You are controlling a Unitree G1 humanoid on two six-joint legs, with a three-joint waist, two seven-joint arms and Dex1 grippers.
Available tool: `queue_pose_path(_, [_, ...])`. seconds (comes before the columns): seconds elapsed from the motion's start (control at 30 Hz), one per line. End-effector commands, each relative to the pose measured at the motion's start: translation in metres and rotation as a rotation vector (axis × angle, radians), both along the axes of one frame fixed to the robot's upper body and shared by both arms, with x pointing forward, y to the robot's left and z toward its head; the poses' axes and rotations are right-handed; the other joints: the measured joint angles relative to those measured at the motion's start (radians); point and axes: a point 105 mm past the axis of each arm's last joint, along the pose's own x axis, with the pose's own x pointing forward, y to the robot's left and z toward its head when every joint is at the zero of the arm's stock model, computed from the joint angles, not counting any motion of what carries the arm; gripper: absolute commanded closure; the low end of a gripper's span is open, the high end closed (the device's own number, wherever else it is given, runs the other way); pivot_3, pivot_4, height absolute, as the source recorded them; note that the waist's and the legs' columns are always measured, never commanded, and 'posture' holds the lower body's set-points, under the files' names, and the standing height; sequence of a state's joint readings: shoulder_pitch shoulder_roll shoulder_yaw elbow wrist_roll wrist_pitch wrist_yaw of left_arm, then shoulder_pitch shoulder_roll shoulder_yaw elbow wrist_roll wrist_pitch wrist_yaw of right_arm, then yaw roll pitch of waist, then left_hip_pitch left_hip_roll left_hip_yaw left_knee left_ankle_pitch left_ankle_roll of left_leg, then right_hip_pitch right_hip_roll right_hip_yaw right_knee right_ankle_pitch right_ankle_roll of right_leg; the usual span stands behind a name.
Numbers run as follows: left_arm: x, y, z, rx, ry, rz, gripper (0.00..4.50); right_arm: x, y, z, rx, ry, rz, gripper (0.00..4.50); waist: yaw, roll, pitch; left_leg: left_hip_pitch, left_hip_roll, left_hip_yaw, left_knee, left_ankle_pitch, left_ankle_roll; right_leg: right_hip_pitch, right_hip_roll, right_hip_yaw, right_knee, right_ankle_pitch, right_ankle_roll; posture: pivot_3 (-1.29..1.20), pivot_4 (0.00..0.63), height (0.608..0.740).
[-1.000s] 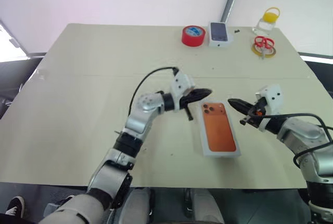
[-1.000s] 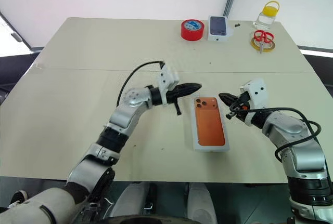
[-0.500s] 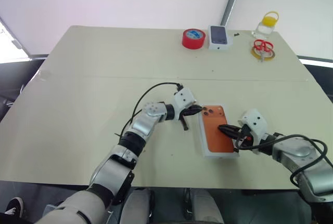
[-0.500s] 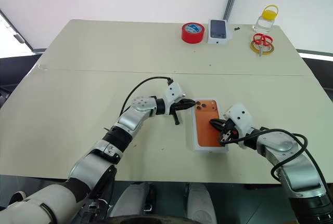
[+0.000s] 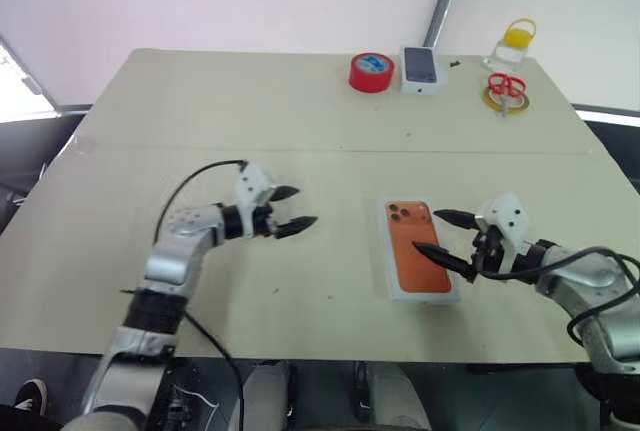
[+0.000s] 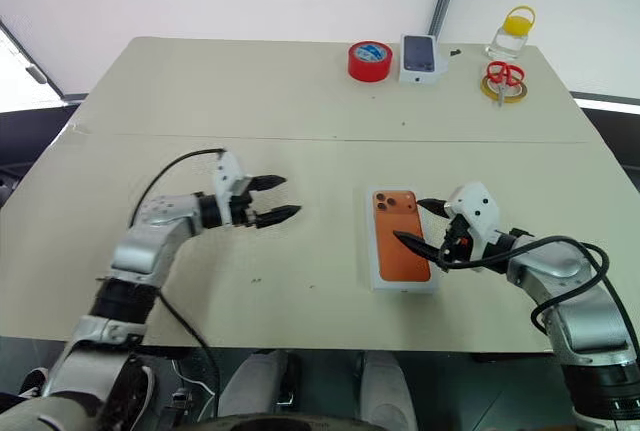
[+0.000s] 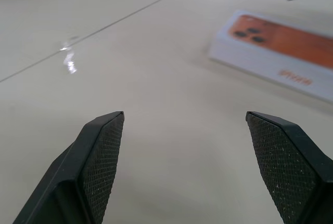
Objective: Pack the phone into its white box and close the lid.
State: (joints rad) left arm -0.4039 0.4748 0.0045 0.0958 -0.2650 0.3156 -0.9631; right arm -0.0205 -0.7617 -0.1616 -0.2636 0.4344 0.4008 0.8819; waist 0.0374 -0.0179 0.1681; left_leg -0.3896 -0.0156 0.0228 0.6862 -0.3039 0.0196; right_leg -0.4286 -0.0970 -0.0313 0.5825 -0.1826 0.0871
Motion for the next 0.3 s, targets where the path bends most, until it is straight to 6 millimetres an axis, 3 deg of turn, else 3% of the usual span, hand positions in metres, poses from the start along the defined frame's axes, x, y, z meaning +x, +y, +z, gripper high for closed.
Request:
queue_pose_path(0.03, [-0.009, 0.009, 0.007, -0.034, -0.033, 0.035, 0.58, -0.002, -0.002, 0.016, 0.036, -0.047, 0.023, 0.54, 0.001, 0.0, 0.0, 0.0, 0.0, 0.0, 0.0, 0.0, 0.0, 0.0, 0.0, 0.0, 0.0, 0.0, 0.0, 0.0, 0.15, 0.74])
queue_pose_path(0.3, [-0.026, 0.029, 0.001, -0.041, -0.053, 0.135, 0.58, 0.004, -0.044, 0.019, 0.033, -0.026, -0.033, 0.54, 0.001, 0.0, 0.0, 0.0, -0.002, 0.001, 0.0, 0.0, 0.0, 0.0, -0.002, 0.001, -0.001, 0.0, 0.0, 0.0, 0.15, 0.74])
